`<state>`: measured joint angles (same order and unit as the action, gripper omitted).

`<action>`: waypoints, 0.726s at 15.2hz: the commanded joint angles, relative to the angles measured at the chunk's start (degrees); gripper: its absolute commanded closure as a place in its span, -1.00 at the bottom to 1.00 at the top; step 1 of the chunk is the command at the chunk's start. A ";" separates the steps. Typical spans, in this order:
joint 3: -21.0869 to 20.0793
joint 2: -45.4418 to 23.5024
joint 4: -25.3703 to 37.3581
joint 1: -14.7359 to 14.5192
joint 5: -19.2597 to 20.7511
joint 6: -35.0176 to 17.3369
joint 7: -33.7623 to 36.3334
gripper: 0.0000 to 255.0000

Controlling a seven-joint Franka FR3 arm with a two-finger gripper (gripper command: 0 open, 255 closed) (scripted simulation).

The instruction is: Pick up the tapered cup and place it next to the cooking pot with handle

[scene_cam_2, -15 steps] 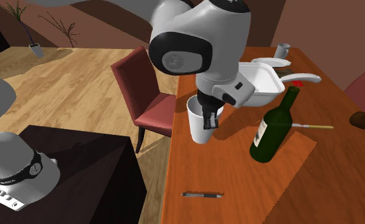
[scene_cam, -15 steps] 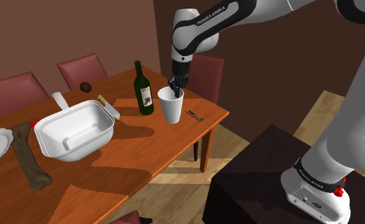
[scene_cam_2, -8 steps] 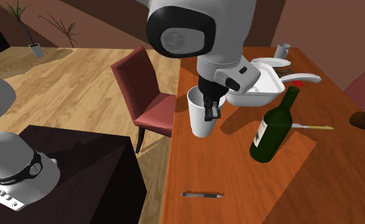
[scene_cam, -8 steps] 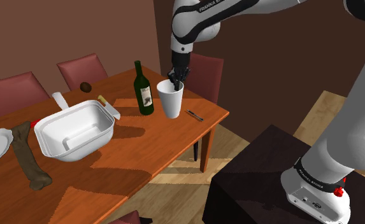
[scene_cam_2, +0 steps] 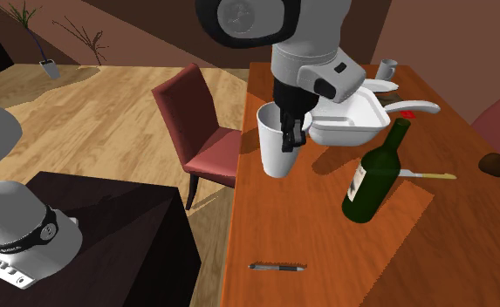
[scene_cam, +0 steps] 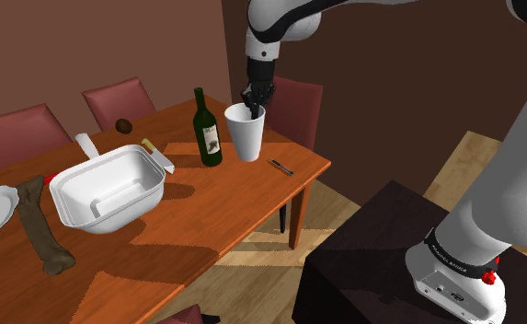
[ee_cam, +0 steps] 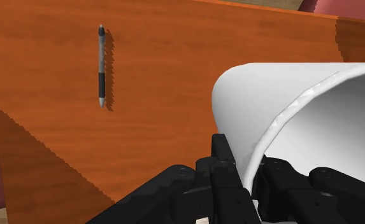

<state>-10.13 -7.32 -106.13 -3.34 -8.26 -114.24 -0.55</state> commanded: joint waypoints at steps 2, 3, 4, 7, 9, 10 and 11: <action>0.03 0.58 1.69 0.06 0.02 2.26 0.23 1.00; 0.04 0.72 2.28 0.07 0.03 2.99 0.32 1.00; 0.04 0.86 2.89 0.09 0.05 3.72 0.41 1.00; 0.06 1.18 4.79 0.12 0.10 5.93 0.68 1.00; 0.07 1.34 6.13 0.14 0.13 7.41 0.87 1.00; 0.07 1.39 6.73 0.14 0.15 8.06 0.95 1.00; -0.51 0.99 7.18 -0.60 0.31 7.92 2.30 1.00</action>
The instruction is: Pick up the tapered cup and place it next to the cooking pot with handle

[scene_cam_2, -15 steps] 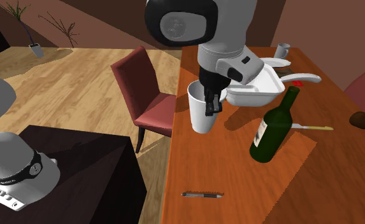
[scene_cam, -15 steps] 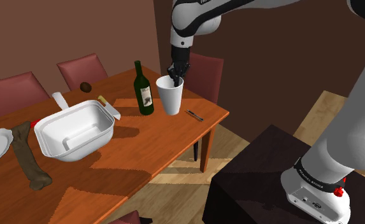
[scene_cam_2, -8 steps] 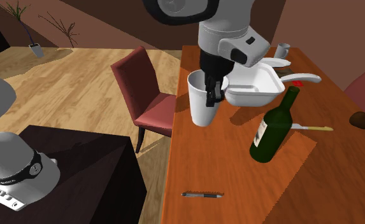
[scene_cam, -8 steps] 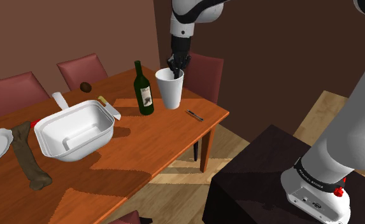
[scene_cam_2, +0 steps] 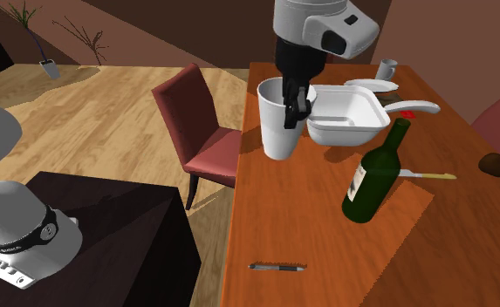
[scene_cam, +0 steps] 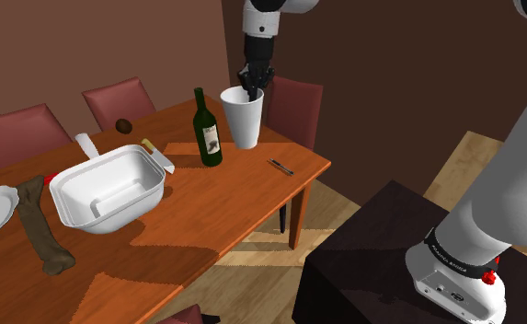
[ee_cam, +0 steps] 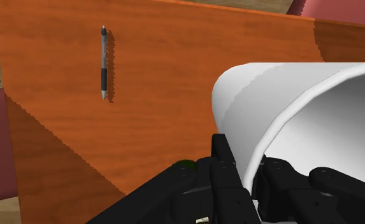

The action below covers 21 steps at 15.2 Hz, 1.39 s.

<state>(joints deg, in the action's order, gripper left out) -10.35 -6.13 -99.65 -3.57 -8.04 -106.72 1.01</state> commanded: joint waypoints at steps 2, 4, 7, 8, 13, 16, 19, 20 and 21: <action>-1.42 -1.16 1.82 -1.87 0.48 0.19 3.45 1.00; -2.51 -2.35 3.23 -3.42 0.98 0.07 6.17 1.00; -4.04 -4.55 5.93 -5.84 1.94 0.07 10.28 1.00; -4.52 -5.41 6.99 -6.68 2.32 0.13 11.66 1.00; -6.53 -10.56 13.64 -11.24 4.63 1.00 18.44 1.00; -7.43 -14.43 18.89 -14.31 6.31 2.10 22.39 1.00; -8.02 -18.98 25.39 -17.73 8.17 3.81 26.15 1.00; -8.17 -20.68 27.91 -18.95 8.82 4.55 27.35 1.00; -8.27 -22.51 30.66 -20.23 9.49 5.40 28.51 1.00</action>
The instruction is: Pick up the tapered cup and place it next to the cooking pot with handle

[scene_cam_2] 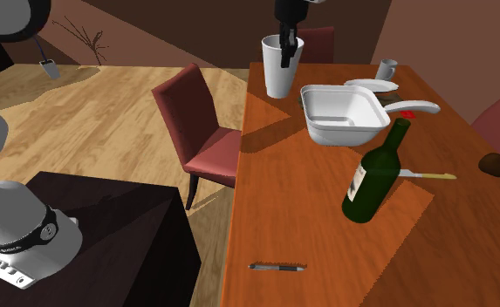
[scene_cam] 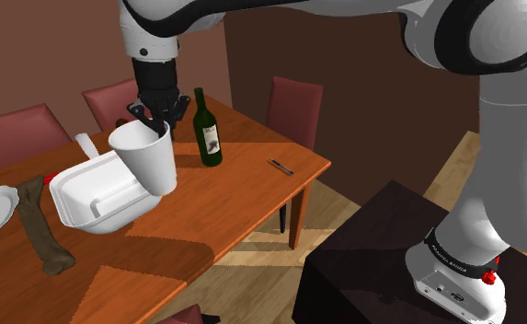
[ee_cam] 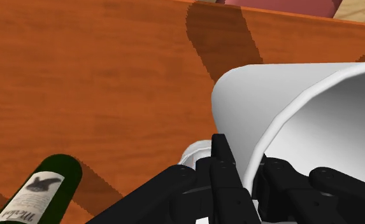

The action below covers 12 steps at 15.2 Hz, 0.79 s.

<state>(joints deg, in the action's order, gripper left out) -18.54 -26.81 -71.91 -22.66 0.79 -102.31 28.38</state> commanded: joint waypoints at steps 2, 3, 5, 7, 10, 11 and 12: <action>-0.09 -3.67 4.99 -2.44 1.29 1.14 2.23 1.00; -0.08 -3.54 4.01 -2.34 1.24 0.29 2.16 1.00; -0.06 -3.33 2.11 -2.15 1.17 -1.37 2.04 1.00; -0.04 -3.25 0.43 -2.00 1.14 -2.96 1.93 1.00; 0.00 -3.23 -1.92 -1.81 1.11 -5.27 1.78 1.00; 0.02 -3.26 -2.66 -1.76 1.11 -6.03 1.73 1.00; 0.04 -3.30 -3.36 -1.71 1.12 -6.77 1.68 1.00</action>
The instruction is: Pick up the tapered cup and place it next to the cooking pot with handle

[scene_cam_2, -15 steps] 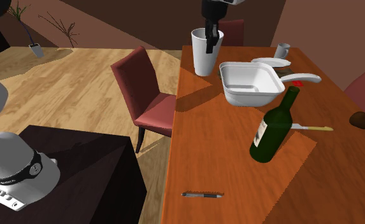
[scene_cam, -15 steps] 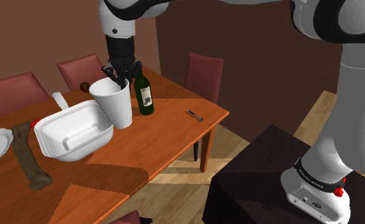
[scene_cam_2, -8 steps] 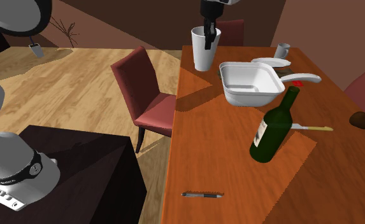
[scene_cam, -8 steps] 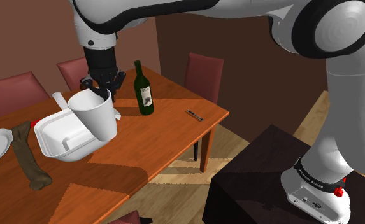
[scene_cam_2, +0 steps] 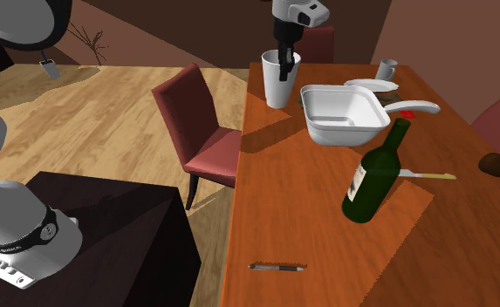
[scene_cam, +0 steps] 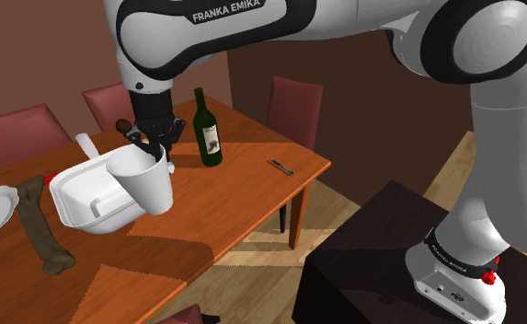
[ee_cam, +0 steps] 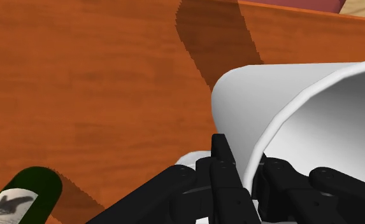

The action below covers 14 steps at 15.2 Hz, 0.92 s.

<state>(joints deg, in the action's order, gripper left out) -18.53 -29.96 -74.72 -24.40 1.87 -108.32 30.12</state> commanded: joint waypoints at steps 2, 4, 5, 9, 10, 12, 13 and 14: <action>0.07 -0.29 -1.89 0.11 0.05 -2.23 -0.14 1.00; 0.12 -0.49 -3.15 0.17 0.09 -3.66 -0.22 1.00; 0.15 -0.60 -3.74 0.20 0.12 -4.36 -0.26 1.00; 0.27 -1.20 -5.92 0.27 0.25 -7.10 -0.39 1.00; 0.30 -1.38 -6.42 0.27 0.29 -7.77 -0.42 1.00; 0.37 -1.78 -7.36 0.28 0.38 -9.09 -0.47 1.00; 0.41 -2.00 -7.80 0.28 0.43 -9.75 -0.49 1.00; 0.45 -2.21 -8.26 0.28 0.48 -10.40 -0.52 1.00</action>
<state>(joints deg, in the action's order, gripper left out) -18.10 -31.98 -82.59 -24.08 2.30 -118.09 29.59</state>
